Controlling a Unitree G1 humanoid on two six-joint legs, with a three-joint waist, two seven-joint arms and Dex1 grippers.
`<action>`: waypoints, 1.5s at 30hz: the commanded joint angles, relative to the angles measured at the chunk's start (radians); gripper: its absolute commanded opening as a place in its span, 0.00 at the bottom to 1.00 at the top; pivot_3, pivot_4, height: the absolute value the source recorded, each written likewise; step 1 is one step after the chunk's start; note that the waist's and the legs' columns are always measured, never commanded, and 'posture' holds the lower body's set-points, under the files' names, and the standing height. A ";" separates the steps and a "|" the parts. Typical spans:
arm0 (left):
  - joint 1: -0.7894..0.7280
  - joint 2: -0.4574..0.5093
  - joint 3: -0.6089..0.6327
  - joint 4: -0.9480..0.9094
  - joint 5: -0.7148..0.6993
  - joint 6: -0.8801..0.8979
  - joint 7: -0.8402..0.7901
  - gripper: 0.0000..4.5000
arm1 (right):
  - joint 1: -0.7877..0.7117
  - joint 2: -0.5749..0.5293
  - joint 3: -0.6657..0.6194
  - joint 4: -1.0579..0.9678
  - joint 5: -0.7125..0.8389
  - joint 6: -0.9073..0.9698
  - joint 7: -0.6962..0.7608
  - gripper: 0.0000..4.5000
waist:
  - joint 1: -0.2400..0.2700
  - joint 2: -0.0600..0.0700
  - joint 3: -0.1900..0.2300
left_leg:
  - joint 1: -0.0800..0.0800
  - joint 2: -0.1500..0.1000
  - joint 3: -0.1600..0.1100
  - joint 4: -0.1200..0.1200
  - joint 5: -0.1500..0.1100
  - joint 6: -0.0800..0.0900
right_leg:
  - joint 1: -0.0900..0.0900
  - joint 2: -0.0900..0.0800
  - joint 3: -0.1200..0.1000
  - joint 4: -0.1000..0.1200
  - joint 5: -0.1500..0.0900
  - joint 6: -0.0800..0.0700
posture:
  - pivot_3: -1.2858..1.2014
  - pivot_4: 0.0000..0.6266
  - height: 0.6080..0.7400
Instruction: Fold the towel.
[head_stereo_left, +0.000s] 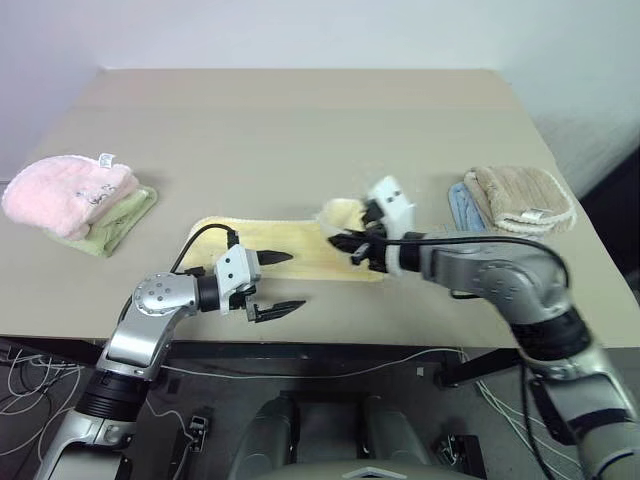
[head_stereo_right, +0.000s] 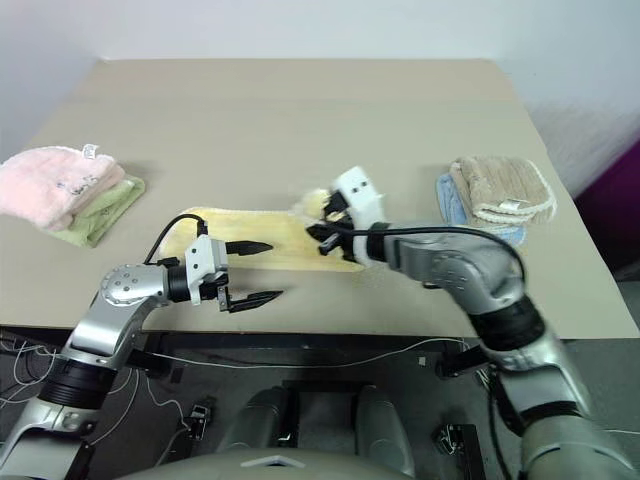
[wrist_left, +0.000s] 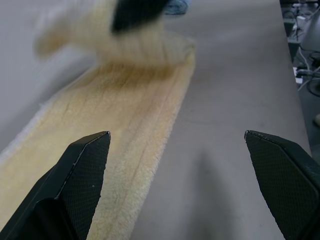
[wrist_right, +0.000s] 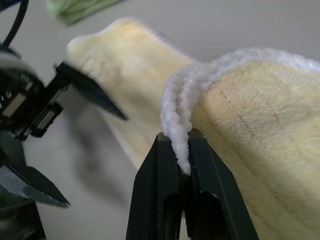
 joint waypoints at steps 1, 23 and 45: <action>0.025 0.008 0.019 -0.055 -0.003 -0.004 0.021 1.00 | -0.029 0.064 0.047 0.093 -0.140 -0.079 0.069 0.01 | -0.001 0.000 0.000 | 0.000 -0.001 0.000 0.000 0.000 0.000 | 0.000 0.000 0.000 0.000 0.000 0.000 | 0.52 0.24 1.00; 0.172 -0.004 0.197 -0.192 -0.180 0.140 0.158 1.00 | 0.056 0.174 -0.199 -0.037 -0.207 -0.019 0.240 0.76 | -0.003 0.000 0.000 | 0.000 -0.001 0.000 -0.001 0.000 -0.001 | -0.002 -0.001 0.001 0.001 0.001 0.000 | 0.52 0.24 1.00; 0.403 -0.299 0.583 -0.466 -0.671 0.527 0.864 1.00 | 0.127 0.250 -0.081 0.541 -0.619 -0.600 0.402 0.02 | -0.005 -0.004 -0.003 | 0.003 -0.001 0.000 0.000 0.000 -0.001 | 0.001 0.000 0.001 0.002 0.001 0.000 | 0.52 0.24 1.00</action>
